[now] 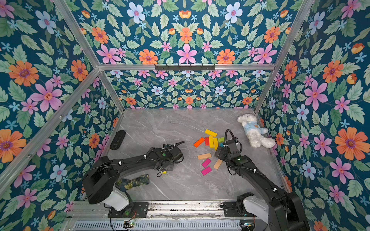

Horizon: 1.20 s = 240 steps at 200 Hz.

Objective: Assemble the letter h with building blocks
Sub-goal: Pick up the building block from the center of the board, then place the building block at the center of the board.

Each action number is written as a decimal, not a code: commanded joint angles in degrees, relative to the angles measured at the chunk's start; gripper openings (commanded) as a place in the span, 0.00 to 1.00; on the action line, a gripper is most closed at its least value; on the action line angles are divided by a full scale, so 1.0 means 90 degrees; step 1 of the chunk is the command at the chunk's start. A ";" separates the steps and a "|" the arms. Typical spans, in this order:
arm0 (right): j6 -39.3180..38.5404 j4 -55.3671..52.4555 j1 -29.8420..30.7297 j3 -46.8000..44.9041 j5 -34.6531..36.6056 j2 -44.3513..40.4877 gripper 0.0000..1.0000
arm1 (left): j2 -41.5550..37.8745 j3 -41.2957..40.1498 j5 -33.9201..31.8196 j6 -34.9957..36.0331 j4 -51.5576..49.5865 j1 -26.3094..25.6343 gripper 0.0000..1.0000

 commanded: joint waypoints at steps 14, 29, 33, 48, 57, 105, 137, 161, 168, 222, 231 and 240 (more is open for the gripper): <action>0.0081 0.0152 0.0009 0.0011 0.0023 0.0009 0.99 | -0.0066 0.0822 -0.0433 0.0954 0.0130 0.0402 0.26; 0.0079 0.0155 0.0008 0.0008 0.0023 -0.0001 0.99 | 0.0069 0.1070 -0.0367 0.1354 0.0428 0.0740 0.26; 0.0072 0.0159 0.0015 0.0007 0.0023 0.0003 0.99 | 0.0106 0.1111 -0.0325 0.1471 0.0546 0.0837 0.26; 0.0077 0.0170 0.0013 -0.0003 -0.0001 0.0005 0.99 | 0.0297 0.1250 -0.0295 0.1851 0.0883 0.1212 0.26; 0.0077 0.0167 0.0008 -0.0003 -0.0020 0.0011 0.99 | 0.0442 0.1290 -0.0257 0.2109 0.1090 0.1429 0.26; 0.0077 0.0223 0.0008 -0.0047 -0.0123 -0.0022 0.99 | 0.1608 0.1476 0.0262 0.2790 0.1989 0.2286 0.25; 0.0043 0.0256 0.0009 -0.0106 -0.0174 -0.0098 0.99 | 0.2017 0.1880 0.0386 0.3047 0.2149 0.2519 0.26; 0.0030 0.0253 0.0008 -0.0084 -0.0173 -0.0075 0.99 | 0.2317 0.2095 0.0589 0.3079 0.2088 0.2649 0.25; 0.0023 0.0243 0.0008 -0.0082 -0.0172 -0.0066 0.99 | 0.2371 0.2103 0.0630 0.3090 0.2094 0.2660 0.25; -0.0009 0.0217 0.0007 -0.0033 -0.0188 -0.0048 0.99 | 0.2627 0.2084 0.0652 0.3141 0.2130 0.2669 0.26; -0.0009 0.0207 0.0008 -0.0030 -0.0178 -0.0045 0.99 | 0.2628 0.2079 0.0662 0.3141 0.2145 0.2669 0.28; -0.0012 0.0200 0.0017 -0.0023 -0.0163 -0.0046 0.99 | 0.2627 0.2075 0.0651 0.3148 0.2150 0.2664 0.31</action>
